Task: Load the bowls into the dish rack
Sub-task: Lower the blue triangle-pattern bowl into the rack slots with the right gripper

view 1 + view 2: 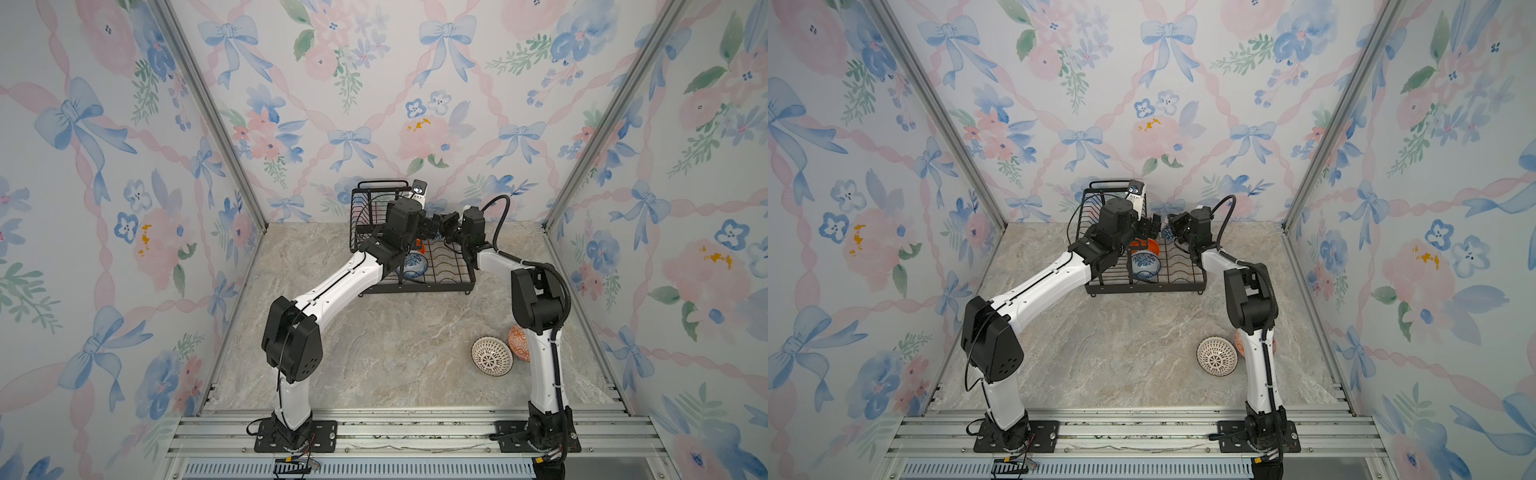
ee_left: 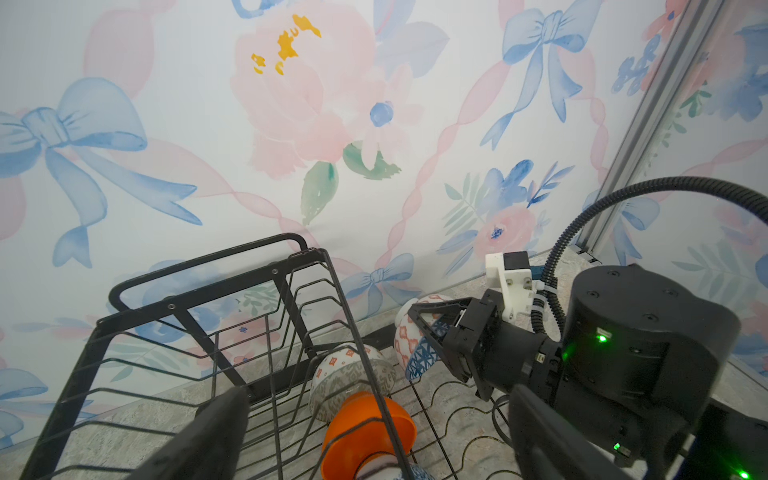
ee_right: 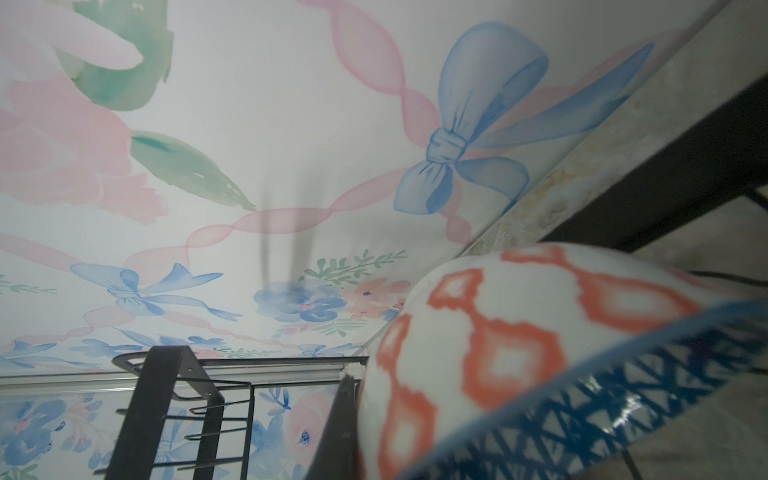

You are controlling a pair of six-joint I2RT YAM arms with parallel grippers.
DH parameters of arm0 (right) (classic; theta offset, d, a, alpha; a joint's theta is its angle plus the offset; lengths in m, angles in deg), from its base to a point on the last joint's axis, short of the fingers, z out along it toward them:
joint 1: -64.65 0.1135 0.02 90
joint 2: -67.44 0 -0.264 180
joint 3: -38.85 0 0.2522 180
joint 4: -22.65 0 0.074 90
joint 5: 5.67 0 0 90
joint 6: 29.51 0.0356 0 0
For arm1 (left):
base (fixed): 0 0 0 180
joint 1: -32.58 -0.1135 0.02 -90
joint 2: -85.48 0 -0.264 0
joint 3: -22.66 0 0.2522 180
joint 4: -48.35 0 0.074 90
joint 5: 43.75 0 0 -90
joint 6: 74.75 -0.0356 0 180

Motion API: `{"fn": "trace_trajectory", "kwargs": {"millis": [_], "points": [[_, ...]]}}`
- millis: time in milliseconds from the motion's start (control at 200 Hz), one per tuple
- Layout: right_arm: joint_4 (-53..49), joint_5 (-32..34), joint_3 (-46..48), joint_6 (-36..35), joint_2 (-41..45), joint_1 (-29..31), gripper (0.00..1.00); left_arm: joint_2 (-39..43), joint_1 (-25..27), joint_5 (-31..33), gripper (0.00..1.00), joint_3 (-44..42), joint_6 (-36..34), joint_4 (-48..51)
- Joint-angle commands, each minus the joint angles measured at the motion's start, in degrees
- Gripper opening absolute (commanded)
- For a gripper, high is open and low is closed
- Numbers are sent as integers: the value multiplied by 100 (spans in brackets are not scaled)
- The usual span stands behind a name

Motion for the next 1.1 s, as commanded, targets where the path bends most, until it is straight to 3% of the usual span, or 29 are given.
{"fn": "trace_trajectory", "kwargs": {"millis": [0,1095], "points": [[554,155,-260,-54,-99,33,0,56,-65,-58,98,-27,128,-90],[988,543,-369,-358,-617,130,0,408,-277,-273,98,-514,267,-87]]}}
